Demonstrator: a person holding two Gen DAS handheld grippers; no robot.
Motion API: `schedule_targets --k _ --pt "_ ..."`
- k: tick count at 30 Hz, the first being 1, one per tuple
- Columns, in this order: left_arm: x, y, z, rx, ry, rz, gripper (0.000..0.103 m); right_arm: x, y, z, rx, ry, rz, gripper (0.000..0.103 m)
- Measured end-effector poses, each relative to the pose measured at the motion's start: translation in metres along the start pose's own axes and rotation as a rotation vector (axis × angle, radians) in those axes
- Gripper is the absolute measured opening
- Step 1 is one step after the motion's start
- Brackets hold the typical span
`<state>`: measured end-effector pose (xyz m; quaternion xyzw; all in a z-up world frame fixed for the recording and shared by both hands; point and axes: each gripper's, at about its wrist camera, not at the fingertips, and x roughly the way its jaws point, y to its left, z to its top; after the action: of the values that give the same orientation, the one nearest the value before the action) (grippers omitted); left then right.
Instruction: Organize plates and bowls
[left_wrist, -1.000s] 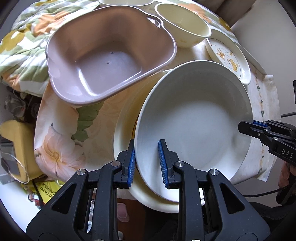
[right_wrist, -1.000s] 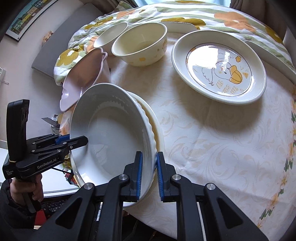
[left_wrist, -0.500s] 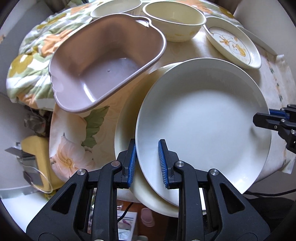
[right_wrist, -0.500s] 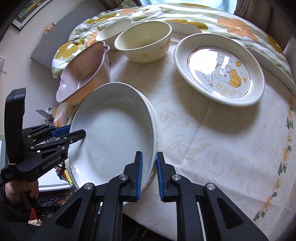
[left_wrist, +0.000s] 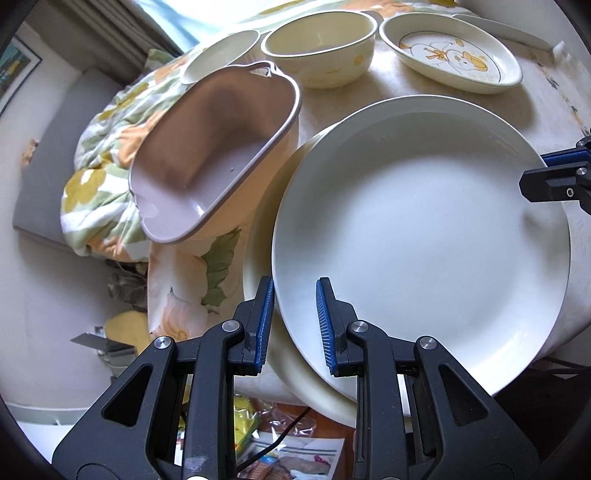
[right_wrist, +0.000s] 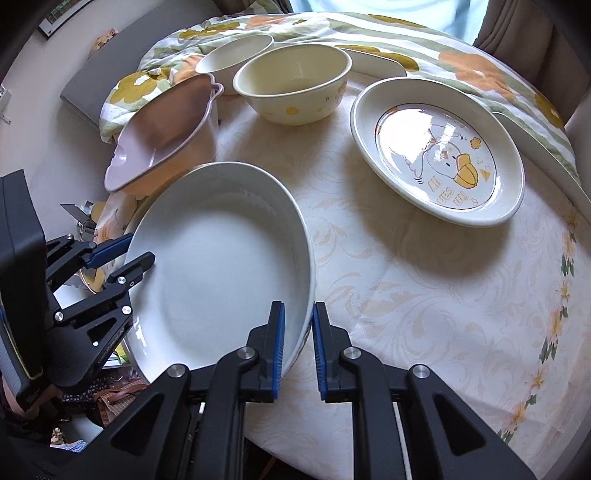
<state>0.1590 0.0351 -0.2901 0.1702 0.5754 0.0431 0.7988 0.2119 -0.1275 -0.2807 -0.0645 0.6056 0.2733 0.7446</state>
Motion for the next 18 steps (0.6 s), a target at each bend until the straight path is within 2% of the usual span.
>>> schedule_targets --k 8,18 --pt "-0.008 0.005 -0.003 -0.017 -0.014 0.006 0.021 0.001 0.007 0.002 -0.015 -0.009 -0.022 0.014" --pt "-0.014 0.012 -0.005 -0.044 -0.032 -0.030 0.021 -0.002 0.005 -0.001 0.016 -0.030 -0.011 0.014"
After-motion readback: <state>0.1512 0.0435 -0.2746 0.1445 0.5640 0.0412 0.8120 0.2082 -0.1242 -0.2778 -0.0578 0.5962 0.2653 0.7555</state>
